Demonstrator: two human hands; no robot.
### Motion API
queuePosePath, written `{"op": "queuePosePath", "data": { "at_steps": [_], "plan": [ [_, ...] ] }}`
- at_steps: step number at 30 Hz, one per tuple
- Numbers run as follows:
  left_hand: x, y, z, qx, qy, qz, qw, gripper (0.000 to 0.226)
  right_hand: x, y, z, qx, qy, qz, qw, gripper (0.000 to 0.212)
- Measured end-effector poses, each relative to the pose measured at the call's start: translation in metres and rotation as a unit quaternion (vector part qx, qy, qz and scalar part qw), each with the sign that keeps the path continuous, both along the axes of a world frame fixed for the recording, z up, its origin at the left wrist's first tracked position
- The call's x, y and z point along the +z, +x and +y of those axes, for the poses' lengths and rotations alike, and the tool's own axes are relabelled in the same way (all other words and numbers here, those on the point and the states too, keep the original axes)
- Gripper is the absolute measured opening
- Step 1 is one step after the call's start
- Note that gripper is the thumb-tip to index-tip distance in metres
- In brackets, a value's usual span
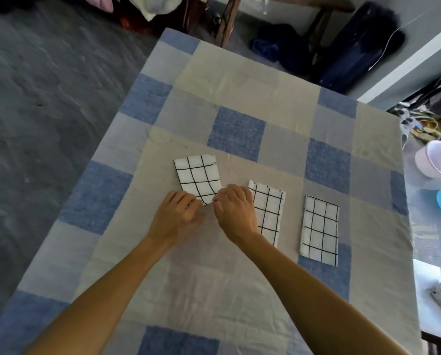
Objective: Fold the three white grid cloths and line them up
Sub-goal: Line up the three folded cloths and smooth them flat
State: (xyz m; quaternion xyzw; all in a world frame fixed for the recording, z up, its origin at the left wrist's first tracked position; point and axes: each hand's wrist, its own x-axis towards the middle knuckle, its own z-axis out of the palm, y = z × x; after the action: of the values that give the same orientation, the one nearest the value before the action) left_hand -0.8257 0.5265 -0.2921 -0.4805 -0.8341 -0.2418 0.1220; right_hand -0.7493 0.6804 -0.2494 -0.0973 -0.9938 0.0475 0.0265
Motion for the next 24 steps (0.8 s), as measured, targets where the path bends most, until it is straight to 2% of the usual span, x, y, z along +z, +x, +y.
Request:
{"op": "queuePosePath", "data": {
  "at_steps": [3, 6, 9, 13, 17, 19, 21, 24],
  "plan": [
    [0.004, -0.007, -0.005, -0.007, 0.002, 0.022, 1.000, 0.005, 0.006, -0.003, -0.004, 0.002, -0.007, 0.009, 1.000, 0.008],
    [0.011, -0.015, -0.007, -0.006, 0.001, 0.039, 0.999, 0.009, 0.007, -0.006, -0.004, 0.000, -0.042, -0.023, 0.999, 0.020],
    [0.017, -0.028, -0.007, -0.013, -0.004, 0.058, 0.998, 0.009, 0.007, -0.011, 0.000, 0.009, -0.022, -0.014, 1.000, 0.020],
    [0.035, -0.057, 0.003, 0.009, 0.024, 0.085, 0.996, 0.008, 0.023, -0.040, 0.008, 0.004, -0.003, 0.057, 0.998, 0.013],
    [0.070, -0.086, 0.019, 0.063, 0.124, 0.138, 0.981, 0.006, 0.041, -0.066, 0.019, -0.011, -0.018, 0.222, 0.975, 0.005],
    [0.075, -0.092, 0.022, 0.089, 0.148, 0.148, 0.974, 0.014, 0.042, -0.069, 0.024, -0.010, -0.010, 0.288, 0.958, 0.006],
    [0.064, -0.085, 0.018, 0.087, 0.145, 0.143, 0.975, 0.016, 0.031, -0.059, 0.022, -0.016, -0.004, 0.305, 0.952, 0.008],
    [0.027, -0.057, 0.002, 0.053, 0.095, 0.099, 0.989, 0.011, -0.007, -0.023, 0.006, 0.009, -0.004, 0.273, 0.962, 0.005]
  ]
}}
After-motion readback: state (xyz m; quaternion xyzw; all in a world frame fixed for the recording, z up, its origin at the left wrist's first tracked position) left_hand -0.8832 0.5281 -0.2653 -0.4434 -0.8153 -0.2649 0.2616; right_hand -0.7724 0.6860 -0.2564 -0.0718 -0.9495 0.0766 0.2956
